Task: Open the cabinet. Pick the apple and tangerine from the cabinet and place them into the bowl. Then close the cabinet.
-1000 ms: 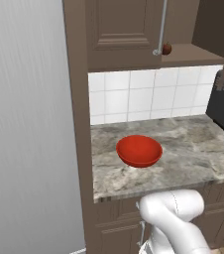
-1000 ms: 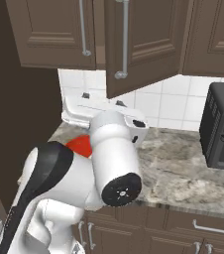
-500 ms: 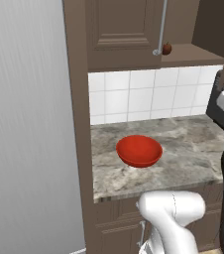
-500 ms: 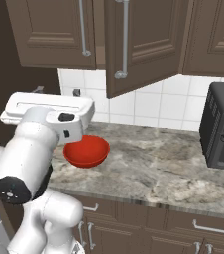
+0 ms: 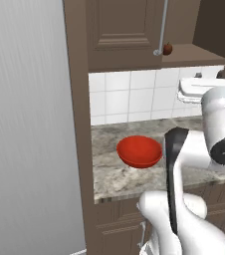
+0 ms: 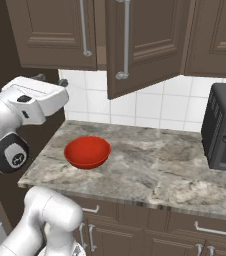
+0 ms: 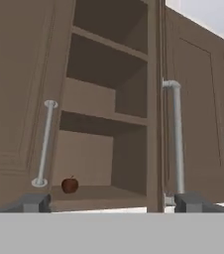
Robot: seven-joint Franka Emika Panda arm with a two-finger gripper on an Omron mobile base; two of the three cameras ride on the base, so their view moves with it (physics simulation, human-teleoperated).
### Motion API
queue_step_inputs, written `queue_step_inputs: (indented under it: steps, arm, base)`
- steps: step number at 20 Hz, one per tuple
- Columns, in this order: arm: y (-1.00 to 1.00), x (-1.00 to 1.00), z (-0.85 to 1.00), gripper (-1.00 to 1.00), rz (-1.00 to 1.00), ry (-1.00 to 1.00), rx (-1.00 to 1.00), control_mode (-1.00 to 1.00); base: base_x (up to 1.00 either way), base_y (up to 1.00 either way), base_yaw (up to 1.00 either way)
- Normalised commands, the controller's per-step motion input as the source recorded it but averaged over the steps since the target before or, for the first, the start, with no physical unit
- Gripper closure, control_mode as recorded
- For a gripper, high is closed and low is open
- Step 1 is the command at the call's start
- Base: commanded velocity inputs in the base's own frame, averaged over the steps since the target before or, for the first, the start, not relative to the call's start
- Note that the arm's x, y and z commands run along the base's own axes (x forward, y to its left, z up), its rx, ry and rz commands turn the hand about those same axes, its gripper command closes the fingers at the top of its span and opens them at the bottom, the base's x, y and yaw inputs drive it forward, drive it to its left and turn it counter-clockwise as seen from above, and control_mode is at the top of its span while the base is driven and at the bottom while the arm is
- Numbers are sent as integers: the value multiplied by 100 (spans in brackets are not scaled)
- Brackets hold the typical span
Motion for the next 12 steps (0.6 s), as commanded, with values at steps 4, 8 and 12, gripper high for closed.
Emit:
queue_step_inputs:
  steps: [4, 8, 12]
  arm:
    - [1, 97, 0, -100, -51, 16, 0, -100]
    - [0, 97, 5, -100, -48, 27, 1, -100]
    - [-9, 93, 0, -100, -23, 21, 0, -100]
  base:
    - [0, 0, 0]
    - [0, 0, 0]
    - [0, 0, 0]
